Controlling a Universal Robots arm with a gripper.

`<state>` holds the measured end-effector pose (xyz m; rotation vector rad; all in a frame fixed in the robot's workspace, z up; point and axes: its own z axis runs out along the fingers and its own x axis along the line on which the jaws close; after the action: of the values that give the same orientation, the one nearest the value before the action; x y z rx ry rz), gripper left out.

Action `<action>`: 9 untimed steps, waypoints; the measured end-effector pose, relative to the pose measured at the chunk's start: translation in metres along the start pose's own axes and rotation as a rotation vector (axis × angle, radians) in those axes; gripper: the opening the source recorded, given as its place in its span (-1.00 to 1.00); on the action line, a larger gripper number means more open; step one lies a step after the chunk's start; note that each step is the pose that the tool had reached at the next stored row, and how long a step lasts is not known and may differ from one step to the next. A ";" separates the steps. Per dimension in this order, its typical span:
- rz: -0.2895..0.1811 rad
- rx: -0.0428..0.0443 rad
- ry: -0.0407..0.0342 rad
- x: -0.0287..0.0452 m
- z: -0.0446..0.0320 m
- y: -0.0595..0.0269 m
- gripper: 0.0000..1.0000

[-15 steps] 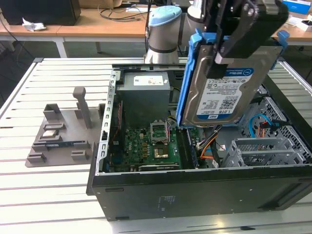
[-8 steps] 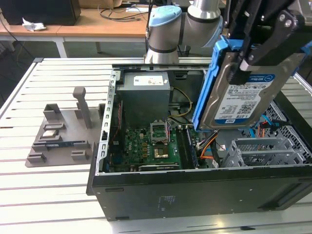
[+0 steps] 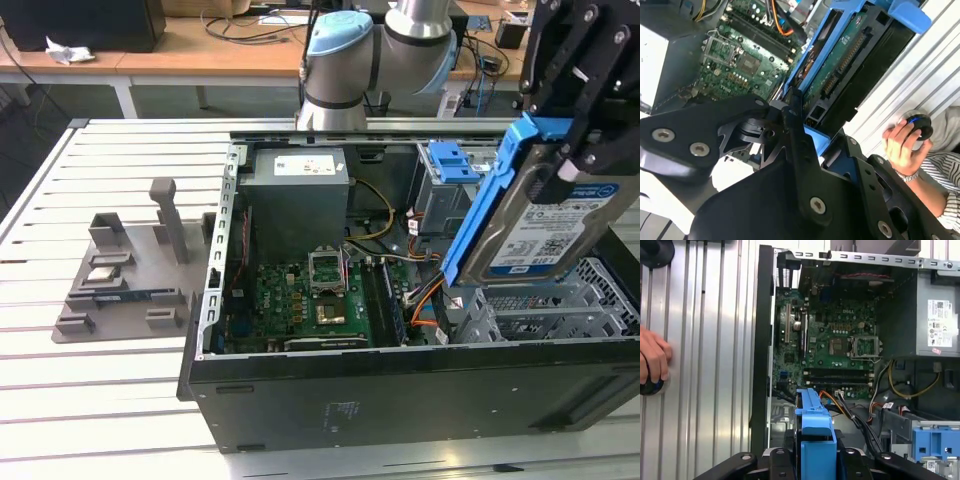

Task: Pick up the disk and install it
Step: 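Pick up the disk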

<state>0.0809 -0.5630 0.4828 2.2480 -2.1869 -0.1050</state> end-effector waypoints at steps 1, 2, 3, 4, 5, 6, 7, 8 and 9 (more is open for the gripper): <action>0.000 -0.0009 -0.0001 0.0005 0.0027 -0.0062 -0.27; 0.000 -0.0015 0.0000 0.0010 0.0054 -0.0117 -0.27; 0.000 -0.0019 0.0000 0.0013 0.0072 -0.0153 -0.27; 0.000 -0.0023 -0.0001 0.0015 0.0091 -0.0188 -0.27; 0.000 -0.0027 -0.0001 0.0017 0.0117 -0.0242 -0.27; 0.000 -0.0029 -0.0001 0.0019 0.0130 -0.0275 -0.27; 0.000 -0.0030 -0.0002 0.0021 0.0142 -0.0312 -0.27; 0.000 -0.0032 -0.0002 0.0022 0.0153 -0.0349 -0.27; 0.000 -0.0034 -0.0001 0.0023 0.0162 -0.0379 -0.27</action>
<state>0.1179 -0.5635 0.4647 2.2462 -2.1852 -0.1087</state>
